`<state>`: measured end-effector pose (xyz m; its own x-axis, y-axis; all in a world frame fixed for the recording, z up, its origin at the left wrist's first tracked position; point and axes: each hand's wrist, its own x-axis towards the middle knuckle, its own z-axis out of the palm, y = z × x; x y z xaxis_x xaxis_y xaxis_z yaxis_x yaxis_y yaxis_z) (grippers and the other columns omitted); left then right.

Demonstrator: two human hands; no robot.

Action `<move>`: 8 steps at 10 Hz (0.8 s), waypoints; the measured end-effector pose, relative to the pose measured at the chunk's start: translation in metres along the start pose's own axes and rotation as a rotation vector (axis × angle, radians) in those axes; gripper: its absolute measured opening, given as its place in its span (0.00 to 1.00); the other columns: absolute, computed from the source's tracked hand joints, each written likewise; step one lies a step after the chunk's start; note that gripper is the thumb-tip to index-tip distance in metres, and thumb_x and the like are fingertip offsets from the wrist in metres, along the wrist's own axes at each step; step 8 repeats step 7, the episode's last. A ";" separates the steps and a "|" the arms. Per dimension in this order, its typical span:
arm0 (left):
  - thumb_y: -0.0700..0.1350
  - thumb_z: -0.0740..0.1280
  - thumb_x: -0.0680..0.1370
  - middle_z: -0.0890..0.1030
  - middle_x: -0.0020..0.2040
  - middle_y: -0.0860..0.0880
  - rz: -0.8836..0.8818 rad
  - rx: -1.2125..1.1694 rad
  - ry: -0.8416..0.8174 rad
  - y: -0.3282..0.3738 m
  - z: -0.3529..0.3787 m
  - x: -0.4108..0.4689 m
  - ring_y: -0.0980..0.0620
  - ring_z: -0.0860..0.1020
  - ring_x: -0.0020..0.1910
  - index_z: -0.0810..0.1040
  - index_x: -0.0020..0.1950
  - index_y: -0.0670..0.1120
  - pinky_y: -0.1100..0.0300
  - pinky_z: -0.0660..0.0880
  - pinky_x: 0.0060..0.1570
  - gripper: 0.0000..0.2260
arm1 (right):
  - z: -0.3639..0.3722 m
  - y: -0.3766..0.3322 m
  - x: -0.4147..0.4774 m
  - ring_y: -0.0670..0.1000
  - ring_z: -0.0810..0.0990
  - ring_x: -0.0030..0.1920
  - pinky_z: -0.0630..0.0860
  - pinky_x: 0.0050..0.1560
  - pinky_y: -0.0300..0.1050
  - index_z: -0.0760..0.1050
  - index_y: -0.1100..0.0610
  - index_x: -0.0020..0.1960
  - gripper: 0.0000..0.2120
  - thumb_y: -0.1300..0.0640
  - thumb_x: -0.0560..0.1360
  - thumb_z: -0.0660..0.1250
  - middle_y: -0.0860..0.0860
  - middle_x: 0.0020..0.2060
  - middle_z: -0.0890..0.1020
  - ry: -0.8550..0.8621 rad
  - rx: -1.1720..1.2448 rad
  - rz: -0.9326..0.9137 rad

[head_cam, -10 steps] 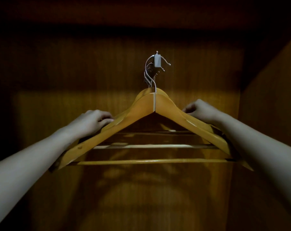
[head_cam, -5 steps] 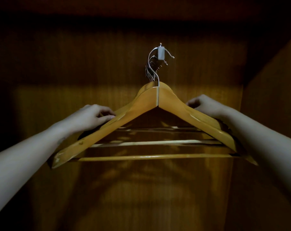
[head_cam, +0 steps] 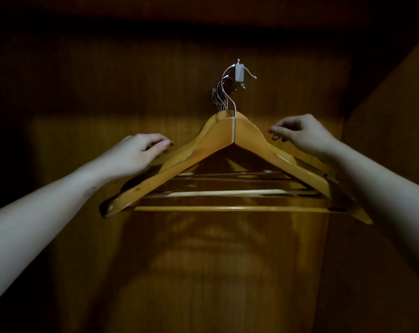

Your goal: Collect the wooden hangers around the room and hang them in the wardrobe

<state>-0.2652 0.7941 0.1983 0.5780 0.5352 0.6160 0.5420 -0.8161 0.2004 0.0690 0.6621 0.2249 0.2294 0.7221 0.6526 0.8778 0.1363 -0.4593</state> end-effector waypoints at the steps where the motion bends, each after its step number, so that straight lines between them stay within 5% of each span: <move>1: 0.55 0.55 0.82 0.78 0.62 0.52 0.006 -0.024 0.025 0.001 -0.003 -0.003 0.51 0.76 0.61 0.74 0.67 0.51 0.55 0.72 0.59 0.18 | 0.000 -0.010 -0.009 0.43 0.78 0.47 0.75 0.54 0.45 0.78 0.49 0.52 0.06 0.52 0.79 0.63 0.45 0.45 0.81 0.057 -0.033 -0.013; 4: 0.54 0.58 0.81 0.73 0.68 0.49 0.035 -0.013 -0.043 0.009 0.000 -0.020 0.50 0.72 0.66 0.69 0.72 0.49 0.56 0.69 0.61 0.20 | 0.011 -0.037 -0.050 0.48 0.76 0.57 0.74 0.58 0.47 0.76 0.53 0.62 0.13 0.53 0.79 0.63 0.49 0.57 0.79 0.083 -0.076 0.067; 7: 0.48 0.60 0.81 0.72 0.68 0.49 0.295 0.067 0.346 0.032 -0.002 -0.070 0.49 0.67 0.69 0.69 0.71 0.47 0.50 0.65 0.67 0.18 | 0.007 -0.061 -0.116 0.50 0.78 0.55 0.76 0.57 0.51 0.78 0.54 0.56 0.09 0.58 0.78 0.64 0.50 0.53 0.81 0.434 -0.151 -0.004; 8: 0.48 0.60 0.81 0.72 0.68 0.49 0.295 0.067 0.346 0.032 -0.002 -0.070 0.49 0.67 0.69 0.69 0.71 0.47 0.50 0.65 0.67 0.18 | 0.007 -0.061 -0.116 0.50 0.78 0.55 0.76 0.57 0.51 0.78 0.54 0.56 0.09 0.58 0.78 0.64 0.50 0.53 0.81 0.434 -0.151 -0.004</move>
